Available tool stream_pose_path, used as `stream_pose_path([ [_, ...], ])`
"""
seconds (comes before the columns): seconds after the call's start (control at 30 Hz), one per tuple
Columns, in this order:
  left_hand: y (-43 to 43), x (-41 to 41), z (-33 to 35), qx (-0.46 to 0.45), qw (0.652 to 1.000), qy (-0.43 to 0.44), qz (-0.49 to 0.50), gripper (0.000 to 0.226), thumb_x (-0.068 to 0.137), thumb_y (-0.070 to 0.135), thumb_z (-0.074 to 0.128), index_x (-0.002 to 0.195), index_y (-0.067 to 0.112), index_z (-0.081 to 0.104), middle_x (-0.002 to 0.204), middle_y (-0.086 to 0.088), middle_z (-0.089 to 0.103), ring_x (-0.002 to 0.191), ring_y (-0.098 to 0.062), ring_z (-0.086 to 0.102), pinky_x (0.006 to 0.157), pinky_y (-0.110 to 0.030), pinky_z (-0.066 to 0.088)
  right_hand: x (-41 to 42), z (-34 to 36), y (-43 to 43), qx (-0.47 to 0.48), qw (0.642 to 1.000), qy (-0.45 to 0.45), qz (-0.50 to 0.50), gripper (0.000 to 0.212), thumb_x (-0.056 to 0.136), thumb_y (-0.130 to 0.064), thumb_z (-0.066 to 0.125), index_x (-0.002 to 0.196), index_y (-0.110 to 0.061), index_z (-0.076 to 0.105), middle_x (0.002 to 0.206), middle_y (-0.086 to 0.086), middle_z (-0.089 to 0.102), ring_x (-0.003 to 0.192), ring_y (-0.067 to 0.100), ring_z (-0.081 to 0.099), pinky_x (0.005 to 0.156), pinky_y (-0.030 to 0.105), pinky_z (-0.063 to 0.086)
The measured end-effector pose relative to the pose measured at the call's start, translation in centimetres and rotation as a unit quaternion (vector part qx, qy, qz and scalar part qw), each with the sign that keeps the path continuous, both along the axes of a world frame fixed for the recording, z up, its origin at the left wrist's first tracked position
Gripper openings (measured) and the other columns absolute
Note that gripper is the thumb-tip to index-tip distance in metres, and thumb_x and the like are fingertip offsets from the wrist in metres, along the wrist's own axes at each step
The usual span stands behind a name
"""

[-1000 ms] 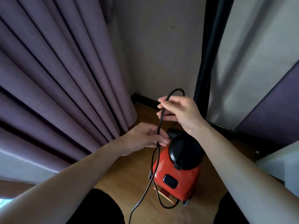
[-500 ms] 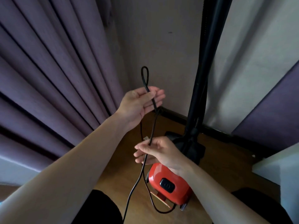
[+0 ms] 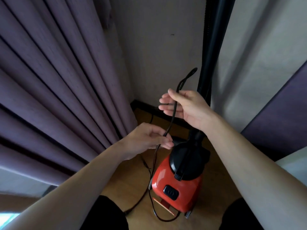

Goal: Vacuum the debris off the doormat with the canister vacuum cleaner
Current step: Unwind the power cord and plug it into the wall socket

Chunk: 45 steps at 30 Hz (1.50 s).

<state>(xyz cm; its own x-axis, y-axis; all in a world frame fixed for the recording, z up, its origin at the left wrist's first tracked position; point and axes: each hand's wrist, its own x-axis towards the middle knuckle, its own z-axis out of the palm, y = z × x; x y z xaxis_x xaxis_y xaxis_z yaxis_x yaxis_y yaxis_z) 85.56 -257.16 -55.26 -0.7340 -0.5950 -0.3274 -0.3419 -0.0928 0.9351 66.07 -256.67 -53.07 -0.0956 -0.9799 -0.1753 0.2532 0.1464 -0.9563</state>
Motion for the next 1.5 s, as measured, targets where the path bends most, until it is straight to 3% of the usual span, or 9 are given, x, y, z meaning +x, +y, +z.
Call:
stream_pose_path([
  [0.13,-1.2,-1.3,1.6,0.092,0.976,0.149,0.133,0.02,0.094,0.007,0.058,0.11,0.0,0.067,0.11,-0.018,0.072,0.105,-0.026,0.07,0.093,-0.037,0.057,0.1,-2.5,2.5,-0.027,0.997,0.001,0.074,0.046,0.088,-0.041,0.06,0.13,-0.02,0.06,0.125,-0.001,0.072,0.12,0.014,0.066,0.105,0.033,0.05],
  [0.23,-2.3,-2.6,3.4,0.152,0.938,0.247,0.188,0.015,0.092,0.007,0.056,0.1,0.004,0.068,0.102,-0.015,0.075,0.1,-0.024,0.072,0.088,-0.038,0.059,2.2,-5.6,6.1,-0.039,0.98,0.083,0.176,0.047,0.089,-0.03,0.063,0.134,-0.02,0.057,0.125,0.0,0.072,0.122,0.009,0.065,0.097,0.018,0.05],
  [0.33,-3.2,-3.7,4.9,0.157,0.913,0.297,0.232,0.015,0.099,0.008,0.05,0.103,0.005,0.065,0.103,-0.01,0.076,0.098,-0.021,0.073,0.085,-0.034,0.06,3.3,-7.4,7.9,-0.048,0.98,0.09,0.169,0.025,0.099,-0.013,0.06,0.123,-0.007,0.065,0.098,0.01,0.077,0.098,0.027,0.075,0.09,0.029,0.056],
  [0.53,-0.8,-1.7,1.1,0.048,0.988,0.129,0.074,0.06,0.078,0.064,0.067,0.122,0.025,0.065,0.127,-0.001,0.066,0.12,-0.017,0.061,0.106,-0.036,0.043,1.8,-2.8,6.3,-0.03,0.999,0.012,0.018,0.022,0.103,-0.018,0.053,0.112,-0.006,0.069,0.088,0.007,0.076,0.066,0.021,0.074,0.067,0.038,0.062],
  [0.7,2.4,-2.3,-1.0,0.012,0.999,0.011,-0.051,0.031,0.1,0.026,0.053,0.12,0.005,0.065,0.11,-0.013,0.073,0.106,-0.021,0.069,0.093,-0.031,0.055,-0.2,0.5,3.7,0.004,0.999,0.006,-0.035,0.024,0.104,-0.02,0.055,0.111,-0.002,0.069,0.092,0.009,0.078,0.068,0.02,0.076,0.069,0.032,0.064],
  [0.97,0.9,-4.7,3.5,0.21,0.913,0.279,0.21,0.015,0.093,0.005,0.055,0.101,0.004,0.067,0.093,-0.011,0.075,0.087,-0.021,0.074,0.074,-0.034,0.063,0.1,-3.4,9.5,0.04,0.99,0.007,0.136,0.042,0.095,-0.04,0.054,0.131,-0.02,0.06,0.124,0.004,0.073,0.122,0.015,0.065,0.107,0.041,0.047],
  [1.2,-0.3,-6.6,4.6,0.245,0.872,0.327,0.271,0.02,0.102,0.01,0.047,0.11,0.005,0.065,0.101,-0.007,0.076,0.094,-0.019,0.074,0.079,-0.033,0.061,-0.1,-2.5,12.4,0.011,0.982,0.081,0.169,0.013,0.1,-0.015,0.059,0.102,-0.007,0.069,0.095,0.013,0.075,0.099,0.025,0.073,0.089,0.032,0.058],
  [1.4,3.0,-5.0,1.5,0.165,0.977,0.133,-0.026,0.086,0.081,0.079,0.042,0.141,0.018,0.053,0.136,-0.006,0.062,0.126,-0.023,0.059,0.108,-0.036,0.043,-2.9,2.1,12.3,0.033,0.998,-0.045,0.035,0.021,0.094,-0.024,0.059,0.097,-0.004,0.067,0.085,0.015,0.076,0.075,0.027,0.077,0.053,0.024,0.06],
  [1.5,5.4,-4.9,0.0,0.02,0.977,0.076,-0.198,0.055,0.097,0.053,0.051,0.122,0.006,0.065,0.11,-0.012,0.073,0.105,-0.028,0.069,0.097,-0.036,0.05,-5.0,4.1,11.5,0.039,0.992,-0.118,-0.036,0.019,0.099,-0.019,0.058,0.098,-0.002,0.066,0.081,0.011,0.076,0.067,0.021,0.076,0.047,0.019,0.057],
])
